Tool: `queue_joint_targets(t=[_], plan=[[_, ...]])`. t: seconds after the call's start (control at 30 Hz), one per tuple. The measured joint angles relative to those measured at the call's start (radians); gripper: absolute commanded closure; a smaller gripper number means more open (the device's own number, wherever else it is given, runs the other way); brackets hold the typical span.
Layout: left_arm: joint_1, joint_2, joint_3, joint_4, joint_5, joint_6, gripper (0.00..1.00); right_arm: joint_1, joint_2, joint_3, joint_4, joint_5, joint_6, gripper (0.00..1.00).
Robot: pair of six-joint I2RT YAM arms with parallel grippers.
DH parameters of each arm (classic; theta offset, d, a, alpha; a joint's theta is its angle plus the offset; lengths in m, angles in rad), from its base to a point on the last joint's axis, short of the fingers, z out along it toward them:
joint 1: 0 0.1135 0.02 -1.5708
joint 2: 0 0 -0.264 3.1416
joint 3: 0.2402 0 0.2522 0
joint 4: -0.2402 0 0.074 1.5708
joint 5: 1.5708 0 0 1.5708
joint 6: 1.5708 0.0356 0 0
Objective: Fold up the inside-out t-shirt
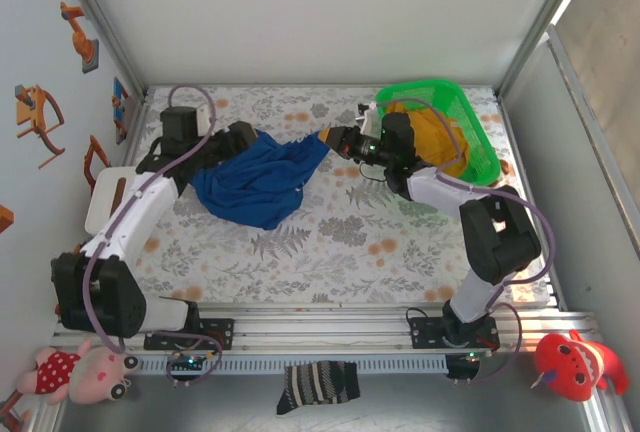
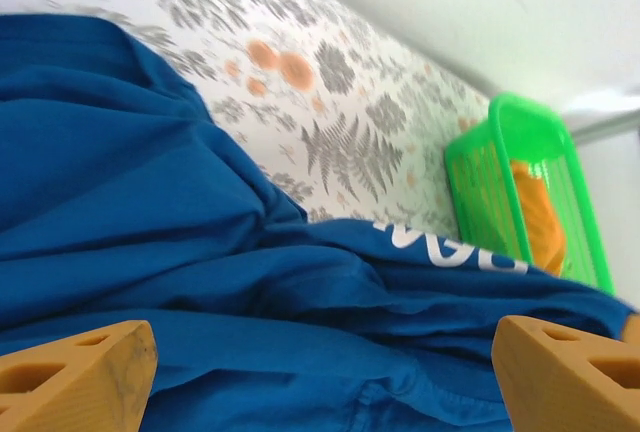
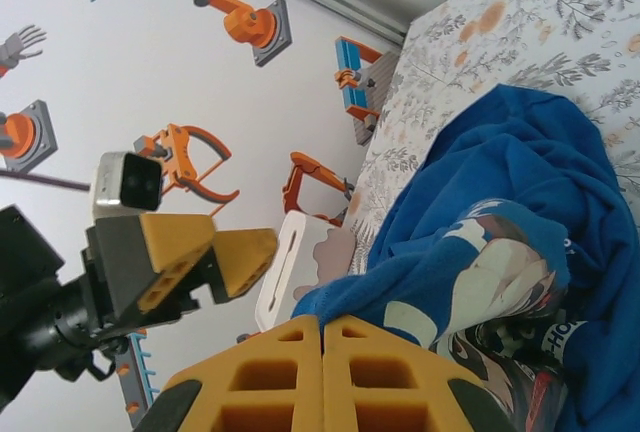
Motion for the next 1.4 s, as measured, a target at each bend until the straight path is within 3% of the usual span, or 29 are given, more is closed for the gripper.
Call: queue_joint_targets(t=[0.27, 0.5, 0.57, 0.63, 0.7, 0.73, 0.77, 0.97, 1.1, 1.27, 1.4], plan=[[-0.140, 0.167, 0.001, -0.007, -0.019, 0.118, 0.03, 0.009, -0.009, 0.004, -0.029, 0.003, -0.019, 1.00], [-0.158, 0.168, -0.074, 0.036, -0.029, 0.148, 0.05, 0.013, -0.014, 0.019, -0.071, 0.005, -0.036, 1.00], [-0.158, 0.177, -0.074, 0.048, -0.032, 0.152, 0.18, 0.013, -0.015, 0.026, -0.078, 0.005, -0.037, 1.00], [-0.159, 0.193, -0.074, 0.069, -0.033, 0.156, 0.44, 0.013, -0.015, 0.032, -0.082, 0.007, -0.037, 1.00], [-0.159, 0.220, -0.070, 0.085, -0.033, 0.150, 0.83, 0.016, -0.017, 0.032, -0.084, 0.012, -0.037, 1.00], [-0.160, 0.234, -0.068, 0.090, -0.034, 0.150, 0.97, 0.017, -0.018, 0.032, -0.083, 0.013, -0.037, 1.00], [-0.161, 0.248, -0.063, 0.092, -0.035, 0.150, 1.00, 0.018, -0.019, 0.032, -0.085, 0.016, -0.037, 1.00], [-0.148, 0.260, 0.090, 0.019, -0.059, 0.153, 1.00, 0.017, -0.017, 0.089, -0.172, 0.057, -0.037, 1.00], [-0.077, 0.228, 0.307, -0.011, -0.022, 0.126, 1.00, 0.004, 0.046, 0.304, -0.252, 0.068, -0.031, 1.00], [0.038, 0.115, 0.508, 0.074, 0.031, 0.011, 1.00, -0.011, 0.103, 0.610, -0.295, 0.068, -0.002, 1.00], [0.068, 0.011, 0.544, 0.175, 0.074, -0.072, 1.00, -0.010, 0.045, 0.660, -0.201, 0.061, 0.033, 1.00]])
